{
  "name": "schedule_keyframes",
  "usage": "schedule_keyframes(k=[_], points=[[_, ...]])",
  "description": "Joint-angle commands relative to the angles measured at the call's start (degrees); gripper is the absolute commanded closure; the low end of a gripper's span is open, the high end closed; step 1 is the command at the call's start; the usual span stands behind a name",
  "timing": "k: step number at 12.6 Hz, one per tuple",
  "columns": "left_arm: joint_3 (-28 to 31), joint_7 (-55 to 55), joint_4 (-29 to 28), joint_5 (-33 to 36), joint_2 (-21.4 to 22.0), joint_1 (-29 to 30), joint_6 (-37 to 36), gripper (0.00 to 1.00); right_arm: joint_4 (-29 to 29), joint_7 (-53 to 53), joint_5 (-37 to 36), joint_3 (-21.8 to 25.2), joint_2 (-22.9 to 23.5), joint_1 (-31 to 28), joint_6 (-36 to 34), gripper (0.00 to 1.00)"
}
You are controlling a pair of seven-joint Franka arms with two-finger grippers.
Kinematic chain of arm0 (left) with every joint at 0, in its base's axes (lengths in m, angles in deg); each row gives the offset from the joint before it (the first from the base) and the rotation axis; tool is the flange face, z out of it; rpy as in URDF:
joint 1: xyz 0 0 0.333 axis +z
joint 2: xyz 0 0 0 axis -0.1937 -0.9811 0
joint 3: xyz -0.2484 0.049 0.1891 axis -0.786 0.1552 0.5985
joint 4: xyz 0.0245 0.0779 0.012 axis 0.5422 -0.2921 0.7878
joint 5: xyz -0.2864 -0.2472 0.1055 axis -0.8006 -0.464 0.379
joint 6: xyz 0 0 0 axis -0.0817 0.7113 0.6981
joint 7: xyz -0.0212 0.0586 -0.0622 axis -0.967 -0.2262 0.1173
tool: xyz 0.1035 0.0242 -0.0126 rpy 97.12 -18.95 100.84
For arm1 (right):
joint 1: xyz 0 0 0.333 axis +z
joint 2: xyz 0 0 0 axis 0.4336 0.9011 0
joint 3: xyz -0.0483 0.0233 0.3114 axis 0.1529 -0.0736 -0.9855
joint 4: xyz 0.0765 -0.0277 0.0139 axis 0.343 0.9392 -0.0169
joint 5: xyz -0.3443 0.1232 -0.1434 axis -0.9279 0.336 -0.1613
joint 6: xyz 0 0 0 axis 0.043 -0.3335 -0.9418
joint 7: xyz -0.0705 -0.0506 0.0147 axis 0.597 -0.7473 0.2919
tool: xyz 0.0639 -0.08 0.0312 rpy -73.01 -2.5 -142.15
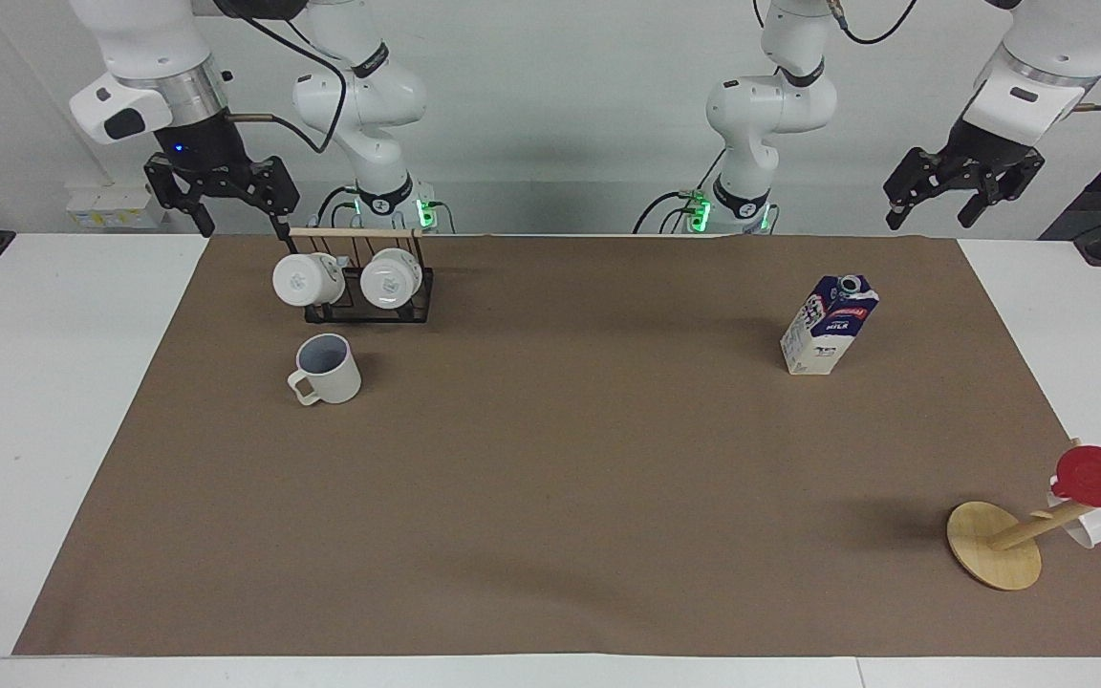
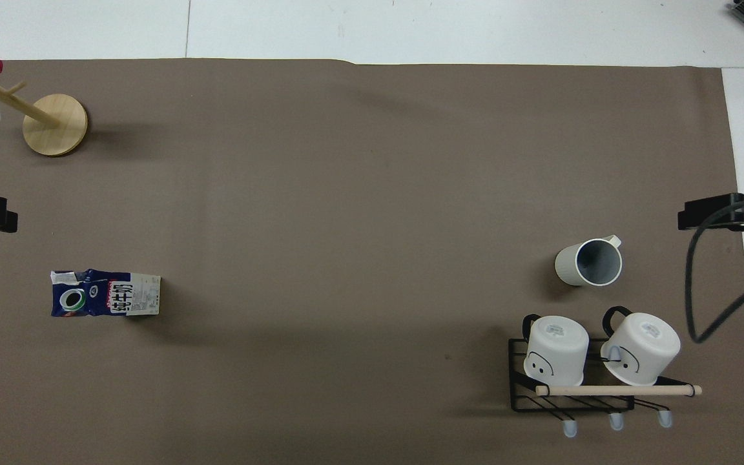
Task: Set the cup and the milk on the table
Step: 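Reach the right gripper to the dark-rimmed white mug and grasp it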
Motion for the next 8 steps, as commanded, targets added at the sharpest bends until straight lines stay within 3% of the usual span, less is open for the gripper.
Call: schedule_keyframes(k=[1,8], points=[[0.14,0.29,-1.26,-0.74,1.33,0.25,-0.55,0.0,4.31,2.21,0.48,-0.22,-0.64,0.63,3.38,0.0],[0.23,0.2,-1.35,-0.65,1.41,0.42,-1.34,0.0,16.87,2.3,0.57,-0.22,0.5,3.17,15.5,0.0]])
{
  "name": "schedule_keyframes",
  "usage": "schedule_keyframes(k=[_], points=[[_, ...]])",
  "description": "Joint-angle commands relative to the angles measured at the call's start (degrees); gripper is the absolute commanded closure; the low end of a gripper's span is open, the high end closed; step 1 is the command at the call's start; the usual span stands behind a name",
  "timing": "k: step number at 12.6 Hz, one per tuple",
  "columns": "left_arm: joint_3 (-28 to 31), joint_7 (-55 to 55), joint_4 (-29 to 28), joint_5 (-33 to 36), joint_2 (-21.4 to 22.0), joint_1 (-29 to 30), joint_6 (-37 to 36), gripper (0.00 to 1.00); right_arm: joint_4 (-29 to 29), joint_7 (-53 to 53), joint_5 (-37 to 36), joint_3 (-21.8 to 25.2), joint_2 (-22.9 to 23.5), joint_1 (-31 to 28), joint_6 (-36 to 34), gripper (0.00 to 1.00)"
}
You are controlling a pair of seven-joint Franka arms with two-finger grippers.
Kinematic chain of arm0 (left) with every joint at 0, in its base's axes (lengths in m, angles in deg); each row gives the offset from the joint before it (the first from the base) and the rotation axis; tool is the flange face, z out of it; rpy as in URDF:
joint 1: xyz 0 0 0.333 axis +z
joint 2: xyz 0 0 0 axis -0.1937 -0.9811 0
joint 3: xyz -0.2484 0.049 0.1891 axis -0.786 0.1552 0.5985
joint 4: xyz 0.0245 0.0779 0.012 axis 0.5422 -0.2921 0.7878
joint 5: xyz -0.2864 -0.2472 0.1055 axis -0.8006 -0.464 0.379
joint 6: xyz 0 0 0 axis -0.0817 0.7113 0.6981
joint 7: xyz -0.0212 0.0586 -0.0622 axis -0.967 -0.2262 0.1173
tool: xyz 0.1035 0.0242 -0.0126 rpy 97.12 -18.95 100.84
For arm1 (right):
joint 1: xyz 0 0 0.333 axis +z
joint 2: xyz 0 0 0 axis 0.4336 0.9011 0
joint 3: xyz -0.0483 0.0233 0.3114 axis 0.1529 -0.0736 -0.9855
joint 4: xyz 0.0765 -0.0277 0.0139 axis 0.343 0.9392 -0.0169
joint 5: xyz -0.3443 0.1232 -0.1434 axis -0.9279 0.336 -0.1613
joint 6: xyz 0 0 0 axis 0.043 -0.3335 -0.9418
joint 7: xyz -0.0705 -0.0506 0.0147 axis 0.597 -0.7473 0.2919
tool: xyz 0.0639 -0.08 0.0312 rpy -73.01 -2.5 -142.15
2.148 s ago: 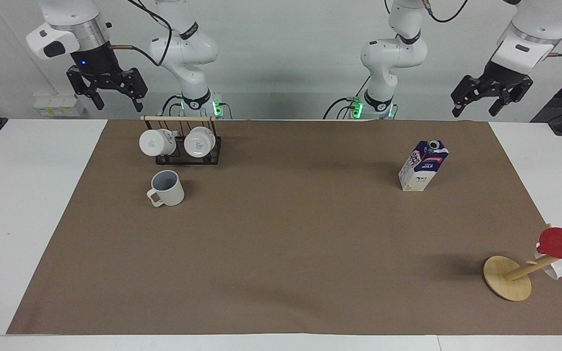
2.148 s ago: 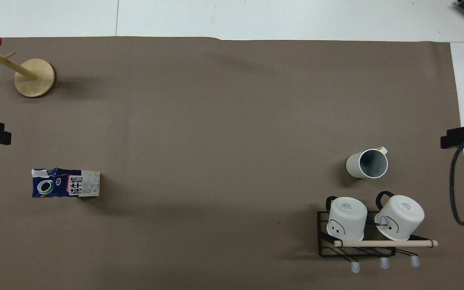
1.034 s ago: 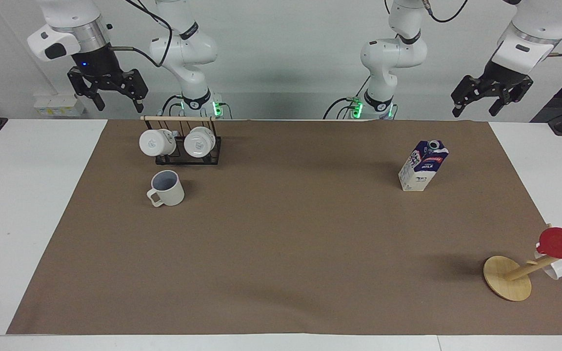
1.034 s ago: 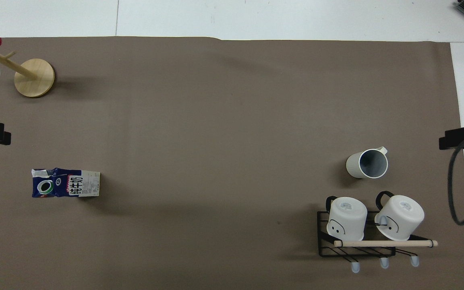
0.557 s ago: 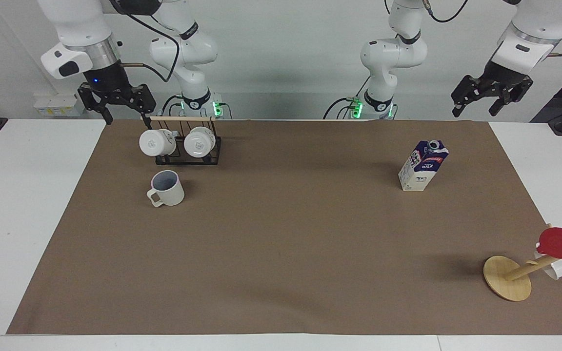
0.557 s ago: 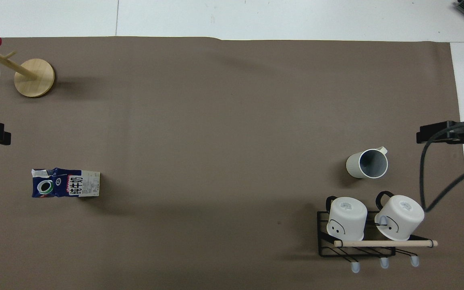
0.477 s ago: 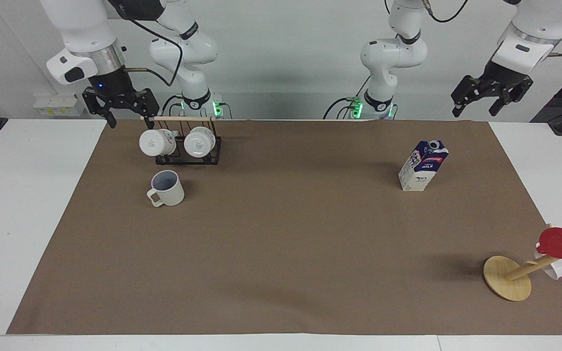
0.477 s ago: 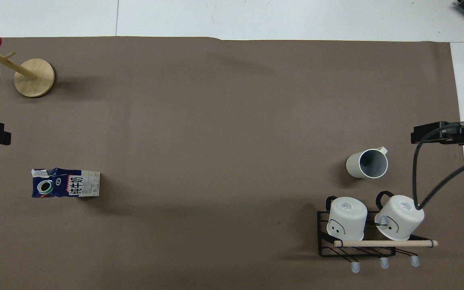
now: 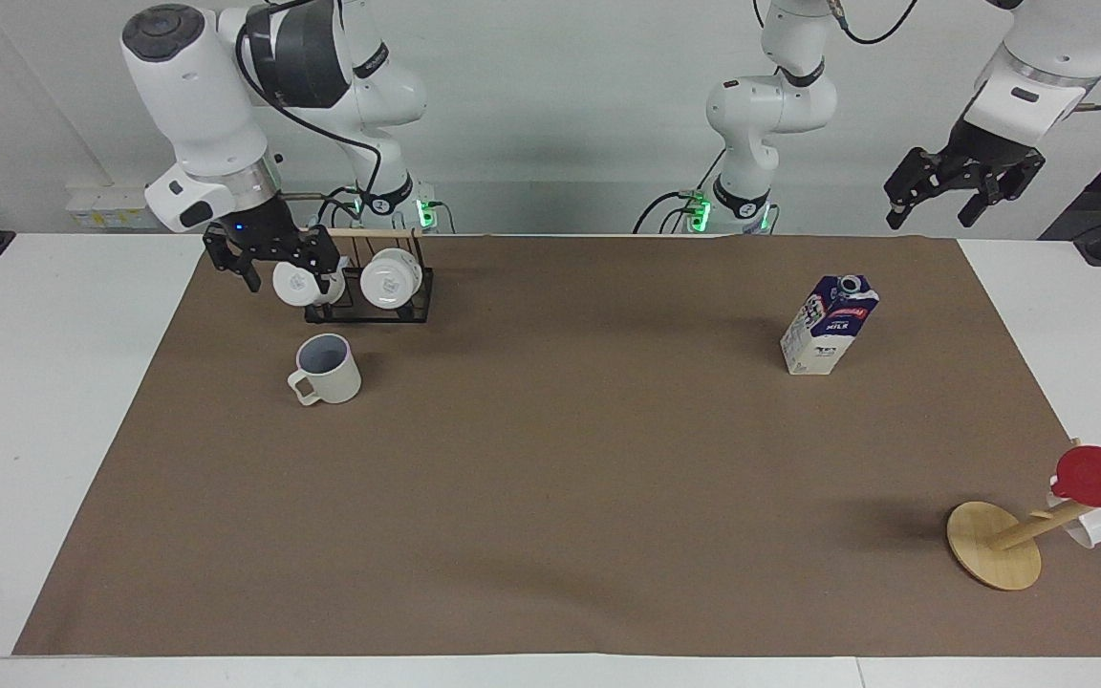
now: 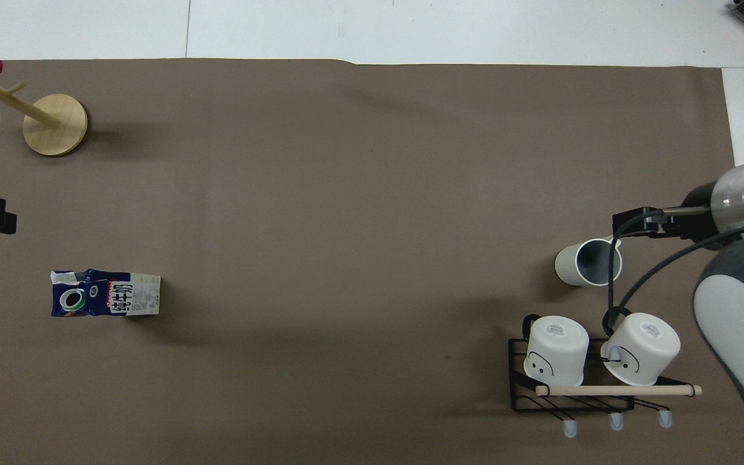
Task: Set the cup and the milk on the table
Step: 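Reach the right gripper to the dark-rimmed white mug and grasp it, then lift the mug with the right gripper while the left gripper grasps the carton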
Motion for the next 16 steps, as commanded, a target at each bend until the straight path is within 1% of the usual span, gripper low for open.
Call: schedule_keyframes(k=[1,2,6,7,8,9,11,12,16], points=[[0.03,0.2,-1.35,-0.65,1.41,0.41,-0.68,0.0,4.25,1.61,0.53,-0.14,0.19,1.19,4.26,0.0],[0.03,0.2,-1.35,-0.65,1.41,0.41,-0.68,0.0,5.56,1.7,0.53,-0.14,0.72,1.28,5.75,0.0],[0.12,0.02,-1.35,-0.65,1.5,0.84,-0.68,0.0,15.39,1.62,0.53,-0.14,0.9,2.16,16.9,0.0],[0.04,0.02,-1.43,-0.65,1.5,1.37,-0.77,0.0,16.99,1.53,0.62,-0.14,0.73,2.16,18.58,0.0],[0.12,-0.07,-1.43,-0.65,1.5,1.64,-0.77,0.0,17.35,1.53,0.62,-0.14,1.07,1.9,19.12,0.0],[0.04,-0.07,-1.43,-0.65,1.5,2.16,-0.77,0.0,17.88,1.44,0.53,-0.14,2.38,1.46,20.43,0.0],[0.12,-0.16,-1.43,-0.65,1.5,2.52,-1.21,0.0,21.81,1.35,0.62,-0.14,3.18,1.28,25.95,0.0],[0.12,-0.07,-1.35,-0.65,1.41,2.52,-1.12,0.0,22.88,1.27,0.62,-0.14,3.53,1.37,27.37,0.0],[0.04,-0.07,-1.52,-0.56,1.5,2.52,-1.21,0.0,23.07,0.3,0.62,-0.14,6.34,0.49,29.85,0.0]])
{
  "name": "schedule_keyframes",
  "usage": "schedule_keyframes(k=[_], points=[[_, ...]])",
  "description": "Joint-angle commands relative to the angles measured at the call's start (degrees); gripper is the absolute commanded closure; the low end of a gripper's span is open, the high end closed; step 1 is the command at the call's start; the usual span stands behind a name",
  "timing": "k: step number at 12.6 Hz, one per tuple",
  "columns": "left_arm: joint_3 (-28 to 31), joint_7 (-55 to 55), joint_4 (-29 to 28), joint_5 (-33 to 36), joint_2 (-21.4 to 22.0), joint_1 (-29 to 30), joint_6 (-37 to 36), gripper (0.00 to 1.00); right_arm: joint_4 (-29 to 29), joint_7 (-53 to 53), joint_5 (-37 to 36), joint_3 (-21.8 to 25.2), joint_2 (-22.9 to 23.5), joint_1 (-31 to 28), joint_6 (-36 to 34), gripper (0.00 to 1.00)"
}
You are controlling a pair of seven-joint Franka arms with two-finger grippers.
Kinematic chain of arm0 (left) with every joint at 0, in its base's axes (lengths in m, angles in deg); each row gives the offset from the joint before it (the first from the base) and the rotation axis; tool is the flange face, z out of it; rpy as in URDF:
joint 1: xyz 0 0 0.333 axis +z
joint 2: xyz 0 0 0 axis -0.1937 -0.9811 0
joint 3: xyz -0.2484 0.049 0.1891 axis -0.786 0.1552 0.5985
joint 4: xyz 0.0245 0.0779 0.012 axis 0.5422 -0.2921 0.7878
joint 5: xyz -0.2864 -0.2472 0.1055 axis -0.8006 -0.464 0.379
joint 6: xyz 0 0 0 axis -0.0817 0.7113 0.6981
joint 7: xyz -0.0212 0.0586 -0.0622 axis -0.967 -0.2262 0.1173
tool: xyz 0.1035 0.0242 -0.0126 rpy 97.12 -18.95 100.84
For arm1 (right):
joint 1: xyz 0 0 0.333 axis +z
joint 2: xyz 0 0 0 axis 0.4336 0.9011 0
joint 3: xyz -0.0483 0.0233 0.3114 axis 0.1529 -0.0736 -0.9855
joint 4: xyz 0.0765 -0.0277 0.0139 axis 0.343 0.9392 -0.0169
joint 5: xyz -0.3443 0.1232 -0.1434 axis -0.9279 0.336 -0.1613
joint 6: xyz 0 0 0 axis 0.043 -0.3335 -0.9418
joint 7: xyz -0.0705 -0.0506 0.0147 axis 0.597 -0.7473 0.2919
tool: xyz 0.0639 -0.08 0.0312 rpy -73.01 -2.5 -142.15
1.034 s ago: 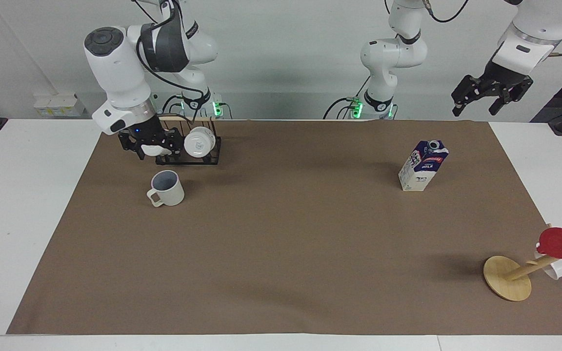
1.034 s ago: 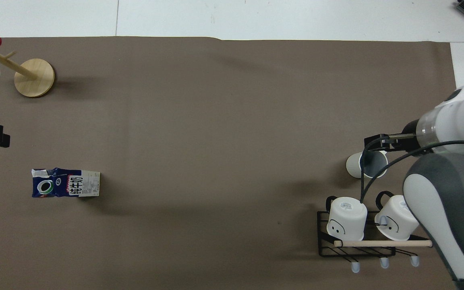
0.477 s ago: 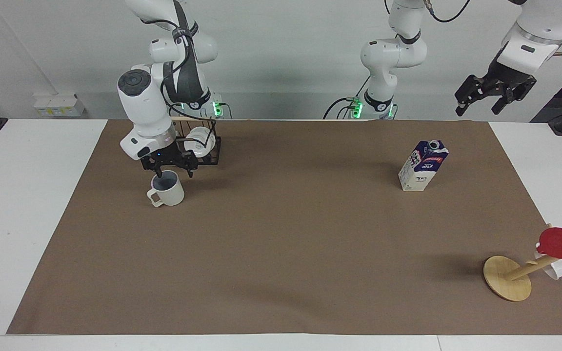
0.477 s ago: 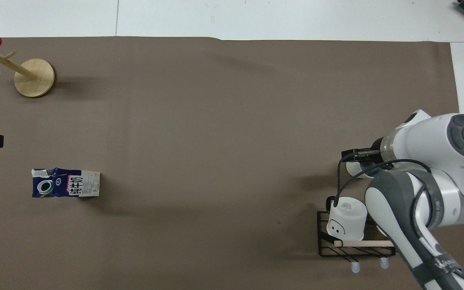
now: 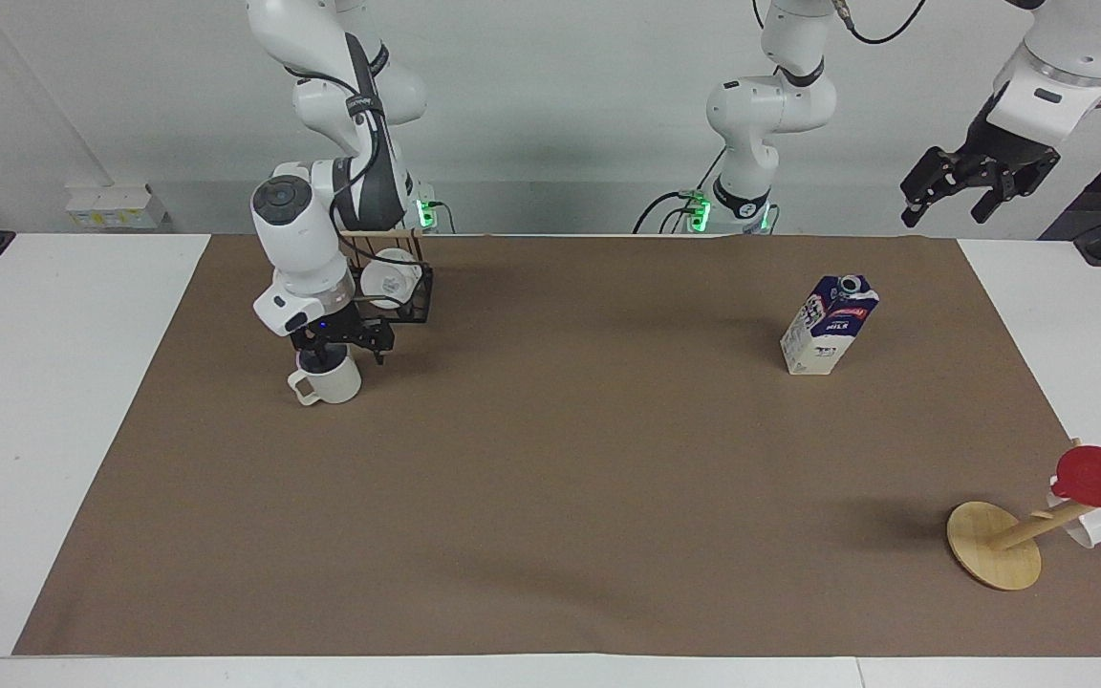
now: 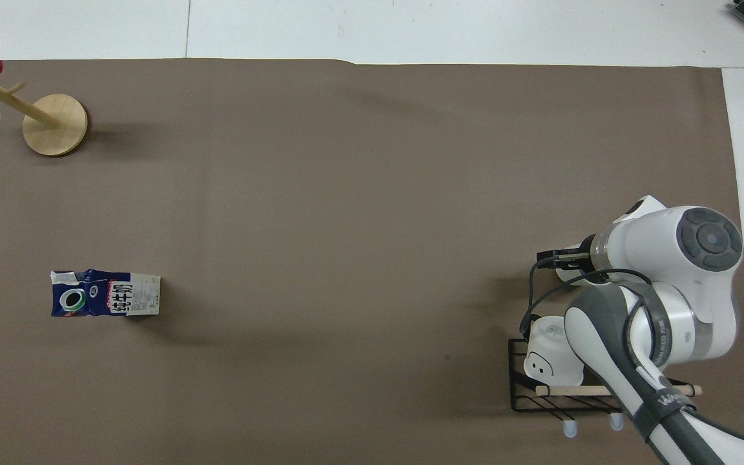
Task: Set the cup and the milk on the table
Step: 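Lift the mug with the right gripper while the left gripper grasps the carton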
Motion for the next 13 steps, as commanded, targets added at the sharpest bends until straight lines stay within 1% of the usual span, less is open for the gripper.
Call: schedule_keyframes(k=[1,2,3,4,5,6,13], points=[[-0.48,-0.07,-1.78,-0.56,1.51,0.86,-0.47,0.0,0.56,-0.4,0.6,-0.33,0.62,-0.91,1.61,0.0],[-0.48,-0.15,-2.66,-0.56,2.12,0.77,-0.38,0.0,0.56,-0.66,0.51,-0.33,0.8,-0.91,1.7,0.0],[-0.48,-0.33,-5.88,-0.56,4.04,0.77,0.49,0.0,0.56,-1.1,0.51,-0.33,0.8,-0.91,1.61,0.18],[-0.48,-0.24,-10.53,-0.56,7.02,0.51,2.58,0.0,0.56,-1.1,0.6,-0.33,0.8,-0.91,1.52,0.59],[-0.57,-0.24,-15.53,-0.56,9.74,0.25,5.04,0.0,0.56,-0.75,0.51,-0.33,0.88,-0.91,1.43,0.93],[-0.57,-0.16,-18.89,-0.56,11.6,0.07,6.46,0.0,0.39,-0.32,0.6,-0.33,0.89,-0.91,1.35,1.0],[-0.74,-0.07,-25.6,-0.56,12.06,-0.2,12.44,0.0,-1.37,-1.89,0.51,-0.33,1.15,-0.47,0.12,1.0]])
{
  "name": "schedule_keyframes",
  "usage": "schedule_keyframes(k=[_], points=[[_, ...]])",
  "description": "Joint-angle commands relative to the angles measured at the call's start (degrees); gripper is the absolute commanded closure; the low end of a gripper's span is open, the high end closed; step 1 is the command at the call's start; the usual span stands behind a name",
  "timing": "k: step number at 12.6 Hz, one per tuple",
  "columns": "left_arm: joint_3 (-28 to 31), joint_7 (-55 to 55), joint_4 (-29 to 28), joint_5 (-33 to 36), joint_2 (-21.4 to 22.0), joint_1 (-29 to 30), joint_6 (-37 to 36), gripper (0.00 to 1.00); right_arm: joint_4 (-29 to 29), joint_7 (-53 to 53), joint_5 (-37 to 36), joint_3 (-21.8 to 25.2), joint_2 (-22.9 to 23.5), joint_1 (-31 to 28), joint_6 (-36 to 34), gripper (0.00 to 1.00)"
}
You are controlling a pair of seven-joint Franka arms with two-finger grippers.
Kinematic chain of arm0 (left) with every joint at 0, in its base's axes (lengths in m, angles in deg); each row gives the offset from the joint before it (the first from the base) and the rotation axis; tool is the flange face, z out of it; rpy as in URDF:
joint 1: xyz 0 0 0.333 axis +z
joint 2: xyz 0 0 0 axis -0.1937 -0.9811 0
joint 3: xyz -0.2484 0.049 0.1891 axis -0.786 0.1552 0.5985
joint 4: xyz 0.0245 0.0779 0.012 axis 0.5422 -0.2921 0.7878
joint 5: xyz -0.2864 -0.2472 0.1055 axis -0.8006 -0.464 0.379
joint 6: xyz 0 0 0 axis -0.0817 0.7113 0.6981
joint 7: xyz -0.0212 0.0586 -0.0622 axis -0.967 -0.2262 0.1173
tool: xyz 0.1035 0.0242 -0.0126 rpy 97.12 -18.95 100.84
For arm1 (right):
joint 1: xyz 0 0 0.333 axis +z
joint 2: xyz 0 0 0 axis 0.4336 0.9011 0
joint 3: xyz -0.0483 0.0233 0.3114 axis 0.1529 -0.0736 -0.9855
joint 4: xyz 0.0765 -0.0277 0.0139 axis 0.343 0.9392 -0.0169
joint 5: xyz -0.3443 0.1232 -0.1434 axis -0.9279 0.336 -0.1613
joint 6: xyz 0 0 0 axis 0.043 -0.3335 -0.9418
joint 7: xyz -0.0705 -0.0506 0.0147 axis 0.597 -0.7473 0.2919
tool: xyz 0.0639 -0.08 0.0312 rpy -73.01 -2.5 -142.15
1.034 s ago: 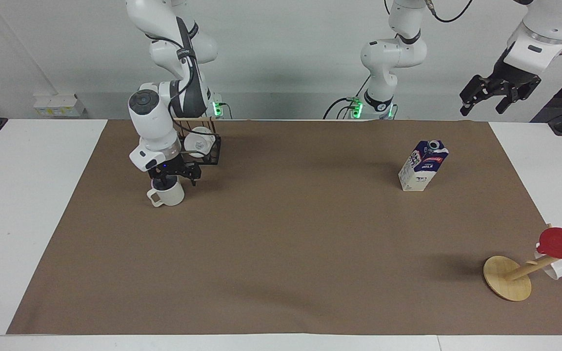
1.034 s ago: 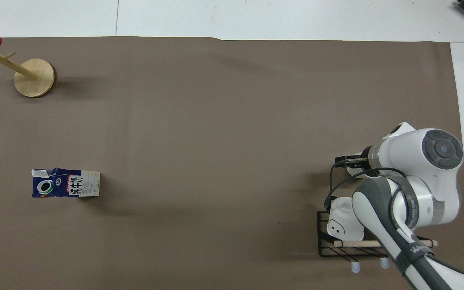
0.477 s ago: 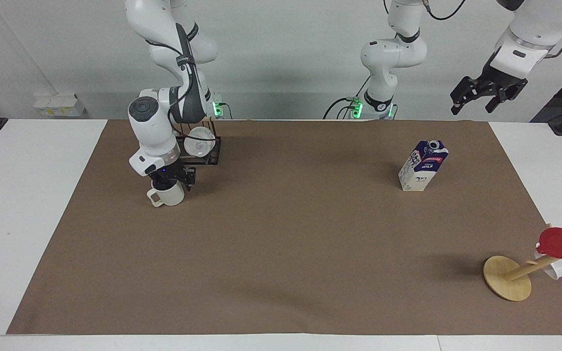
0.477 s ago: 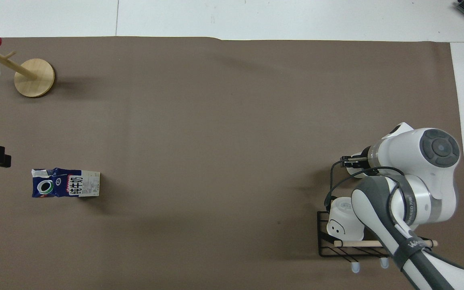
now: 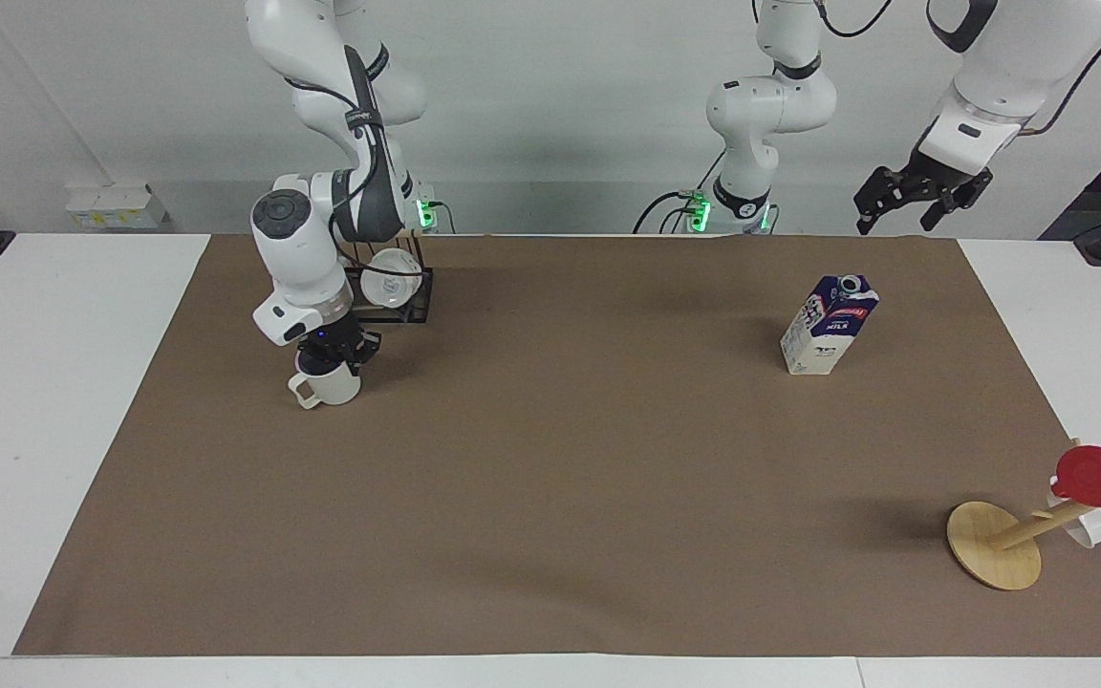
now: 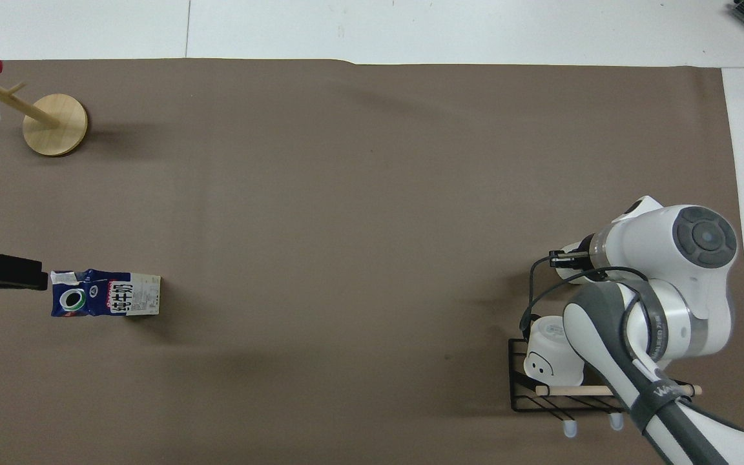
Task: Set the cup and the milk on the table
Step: 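Lift the mug with the right gripper while the left gripper grasps the carton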
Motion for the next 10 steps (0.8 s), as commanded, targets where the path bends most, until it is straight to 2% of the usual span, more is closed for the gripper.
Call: schedule_keyframes(k=[1,5,8,10], points=[[0.02,0.2,-4.76,-0.56,1.82,-0.4,4.66,0.0,-2.11,-1.99,0.52,-0.29,-0.44,0.19,-1.36,1.0],[0.02,0.47,-11.09,-0.56,3.14,-0.49,8.71,0.0,-8.26,3.17,0.61,-0.38,-2.46,2.3,-8.39,1.0],[0.02,0.3,-12.33,-0.56,2.79,-0.49,11.7,0.0,-15.89,10.11,0.0,-0.38,-2.03,6.68,-15.5,1.0],[0.02,-0.23,-15.31,-0.47,3.57,-0.4,15.64,0.0,-20.38,15.12,-0.62,-0.38,-0.89,10.29,-19.38,1.0]])
